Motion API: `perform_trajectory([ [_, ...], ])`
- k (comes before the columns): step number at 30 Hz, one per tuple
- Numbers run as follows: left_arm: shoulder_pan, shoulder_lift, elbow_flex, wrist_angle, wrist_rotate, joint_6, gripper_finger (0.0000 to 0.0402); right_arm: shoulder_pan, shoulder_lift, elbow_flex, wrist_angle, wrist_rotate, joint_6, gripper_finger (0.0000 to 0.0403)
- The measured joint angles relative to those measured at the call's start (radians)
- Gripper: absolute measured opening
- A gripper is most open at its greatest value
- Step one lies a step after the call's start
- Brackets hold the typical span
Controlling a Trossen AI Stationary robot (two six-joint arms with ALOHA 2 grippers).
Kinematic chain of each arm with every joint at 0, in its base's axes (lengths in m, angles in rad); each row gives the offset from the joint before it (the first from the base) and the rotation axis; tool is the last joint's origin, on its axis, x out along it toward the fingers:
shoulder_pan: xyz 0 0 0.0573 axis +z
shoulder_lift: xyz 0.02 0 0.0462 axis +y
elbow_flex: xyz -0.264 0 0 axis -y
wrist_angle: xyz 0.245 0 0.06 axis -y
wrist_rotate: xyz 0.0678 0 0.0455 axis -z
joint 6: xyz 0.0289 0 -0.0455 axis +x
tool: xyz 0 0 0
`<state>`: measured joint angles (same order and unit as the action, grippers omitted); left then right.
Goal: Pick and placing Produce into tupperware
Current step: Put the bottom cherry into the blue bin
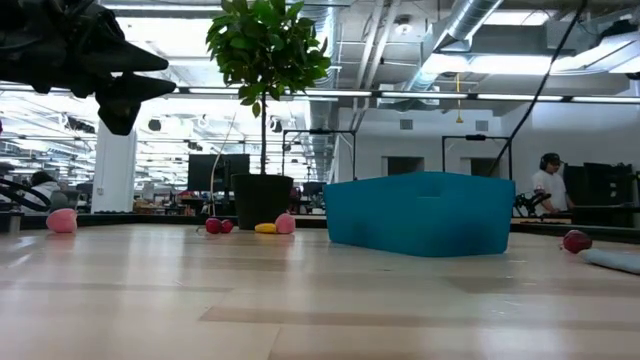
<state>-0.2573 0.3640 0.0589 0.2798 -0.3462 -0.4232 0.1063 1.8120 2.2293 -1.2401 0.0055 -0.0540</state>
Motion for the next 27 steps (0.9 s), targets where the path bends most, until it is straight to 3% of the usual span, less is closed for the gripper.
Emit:
perform_trajectory([
  [6, 0.000, 0.000, 0.000, 0.003, -0.001, 0.001, 0.0141, -0.010, -0.250, -0.255, 0.082, 0.081, 0.057, 0.0129],
  [12, 0.000, 0.000, 0.000, 0.007, -0.001, 0.000, 0.0141, -0.006, -0.567, -0.663, 0.341, 0.118, 0.176, 0.0129],
  [20, 0.000, 0.000, 0.000, 0.010, -0.010, -0.025, 0.0141, 0.049, -0.918, -1.131, 0.475, 0.245, 0.372, 0.0130],
  [27, 0.000, 0.000, -0.001, 0.021, -0.010, 0.007, 0.0141, 0.144, -1.138, -1.498, 0.934, 0.290, 0.326, 0.0129],
])
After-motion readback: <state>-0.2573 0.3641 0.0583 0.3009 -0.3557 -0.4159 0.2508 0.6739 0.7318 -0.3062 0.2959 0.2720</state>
